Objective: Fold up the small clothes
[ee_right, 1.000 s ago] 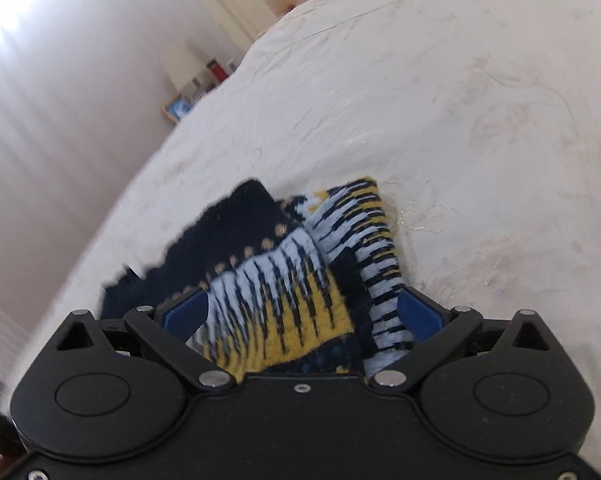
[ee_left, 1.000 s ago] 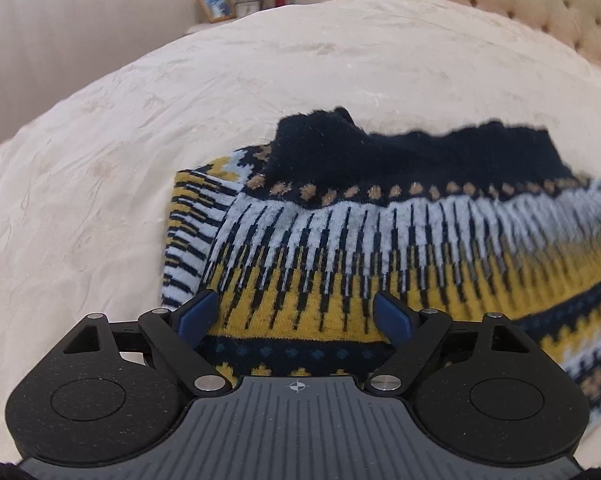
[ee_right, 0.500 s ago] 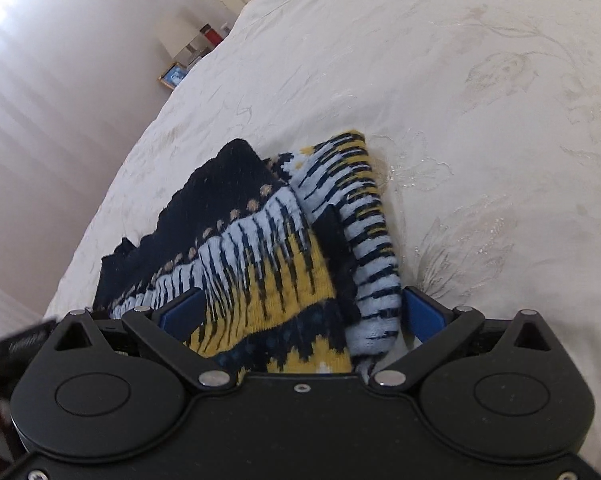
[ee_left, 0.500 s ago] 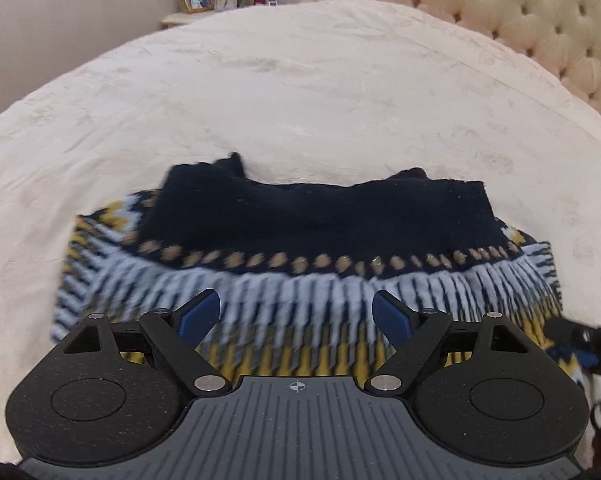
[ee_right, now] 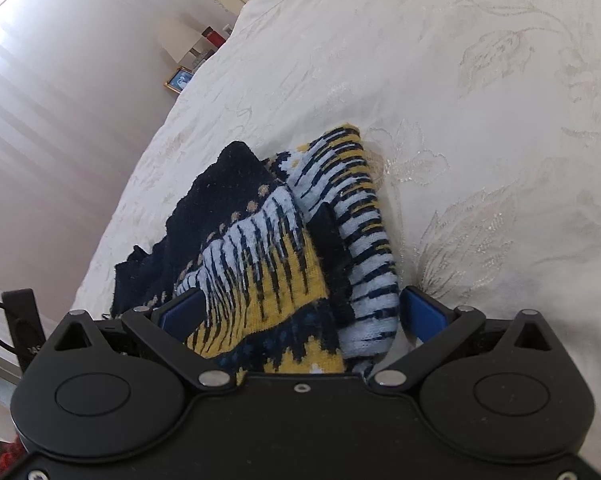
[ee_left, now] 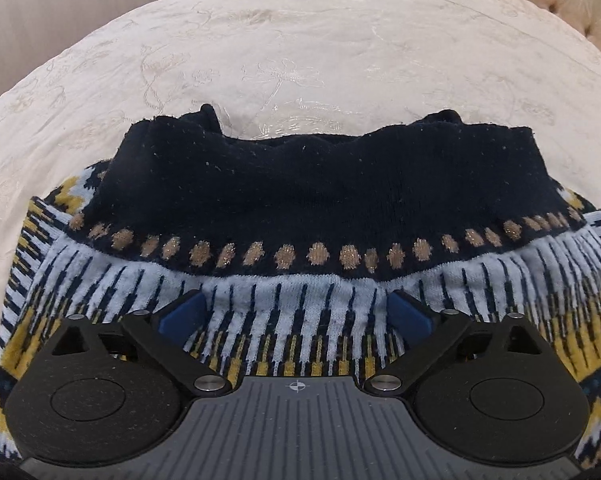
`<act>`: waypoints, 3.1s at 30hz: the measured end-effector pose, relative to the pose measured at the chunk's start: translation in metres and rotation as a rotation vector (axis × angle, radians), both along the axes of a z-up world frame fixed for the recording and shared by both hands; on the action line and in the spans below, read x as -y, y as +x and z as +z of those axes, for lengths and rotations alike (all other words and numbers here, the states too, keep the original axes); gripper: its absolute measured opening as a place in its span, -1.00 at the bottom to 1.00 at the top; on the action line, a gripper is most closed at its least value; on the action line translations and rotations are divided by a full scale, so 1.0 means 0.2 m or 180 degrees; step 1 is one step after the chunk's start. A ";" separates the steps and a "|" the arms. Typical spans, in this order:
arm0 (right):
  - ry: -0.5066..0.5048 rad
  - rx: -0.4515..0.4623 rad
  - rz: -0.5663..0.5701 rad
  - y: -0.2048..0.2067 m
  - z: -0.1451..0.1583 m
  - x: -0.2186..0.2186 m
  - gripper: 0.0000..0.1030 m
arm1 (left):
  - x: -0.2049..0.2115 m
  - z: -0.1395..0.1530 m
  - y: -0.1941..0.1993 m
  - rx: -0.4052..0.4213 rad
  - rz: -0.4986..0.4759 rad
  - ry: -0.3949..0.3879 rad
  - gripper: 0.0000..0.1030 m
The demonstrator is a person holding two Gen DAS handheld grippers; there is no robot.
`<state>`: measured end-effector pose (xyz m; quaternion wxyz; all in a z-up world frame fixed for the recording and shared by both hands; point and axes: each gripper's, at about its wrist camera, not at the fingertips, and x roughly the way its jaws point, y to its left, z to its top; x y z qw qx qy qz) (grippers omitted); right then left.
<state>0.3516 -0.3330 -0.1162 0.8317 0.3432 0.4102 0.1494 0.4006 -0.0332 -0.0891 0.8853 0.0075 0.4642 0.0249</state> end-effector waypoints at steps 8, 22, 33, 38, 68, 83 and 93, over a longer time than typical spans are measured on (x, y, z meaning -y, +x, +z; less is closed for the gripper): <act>0.0140 0.0011 0.0014 0.01 -0.01 0.01 1.00 | 0.01 -0.02 0.03 -0.0003 0.0006 -0.0016 0.99; 0.0070 0.0013 0.0021 0.01 -0.01 -0.01 1.00 | 0.00 0.06 -0.08 -0.0080 0.0090 0.0022 0.96; 0.0069 0.0023 0.0024 0.01 -0.01 -0.01 1.00 | 0.01 0.08 -0.31 -0.0110 -0.0009 0.0023 0.96; 0.0098 0.0024 0.0021 0.02 -0.02 -0.01 1.00 | 0.04 0.09 -0.45 -0.0109 -0.0084 -0.0046 0.96; 0.0064 0.0081 0.0038 0.04 -0.03 -0.04 1.00 | 0.07 -0.02 -0.48 -0.0126 -0.0140 0.0135 1.00; 0.0059 0.0087 0.0037 0.05 -0.04 -0.06 -0.08 | -0.09 0.06 -0.55 0.0048 -0.0162 -0.0279 0.92; -0.0414 0.0389 -0.0044 -0.02 0.09 -0.16 -0.15 | -0.42 0.20 -0.77 0.0175 0.0266 -0.0218 0.92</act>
